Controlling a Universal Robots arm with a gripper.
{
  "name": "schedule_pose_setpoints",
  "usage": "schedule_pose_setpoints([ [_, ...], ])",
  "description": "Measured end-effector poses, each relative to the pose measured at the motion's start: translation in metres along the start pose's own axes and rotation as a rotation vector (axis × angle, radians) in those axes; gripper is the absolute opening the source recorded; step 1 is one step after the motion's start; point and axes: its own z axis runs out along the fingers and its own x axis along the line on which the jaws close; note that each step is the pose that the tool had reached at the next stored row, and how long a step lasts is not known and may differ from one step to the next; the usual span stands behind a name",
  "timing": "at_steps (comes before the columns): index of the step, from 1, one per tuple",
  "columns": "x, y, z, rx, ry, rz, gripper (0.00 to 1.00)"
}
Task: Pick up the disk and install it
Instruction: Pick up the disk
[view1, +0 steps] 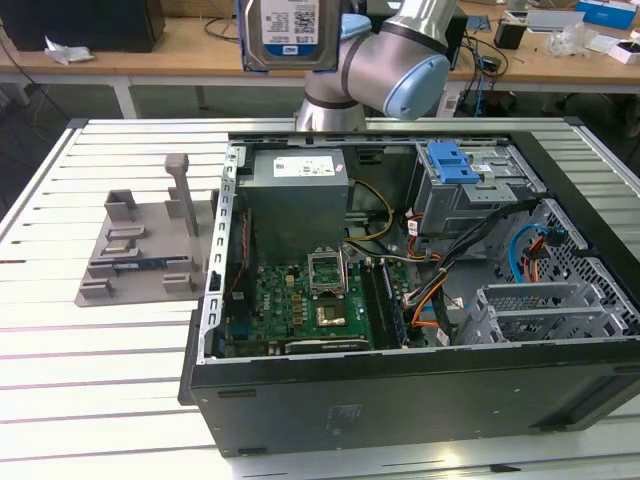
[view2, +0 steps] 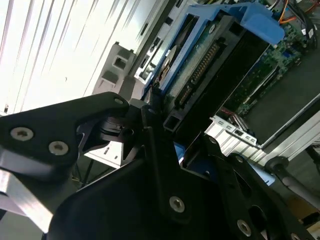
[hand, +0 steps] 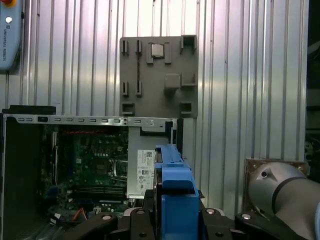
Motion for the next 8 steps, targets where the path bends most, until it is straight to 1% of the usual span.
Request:
schedule_pose_setpoints([
  [1, 0.0058, -0.0067, 0.0016, -0.0005, 0.0003, 0.0, 0.36],
  [4, 0.0155, -0.0159, 0.0049, -0.0006, -0.0001, 0.0, 0.36],
  [7, 0.0222, -0.0236, 0.0076, -0.0009, 0.0, 0.0, 0.36],
  [8, 0.0257, -0.028, 0.0091, -0.001, 0.0, 0.0, 0.36],
])
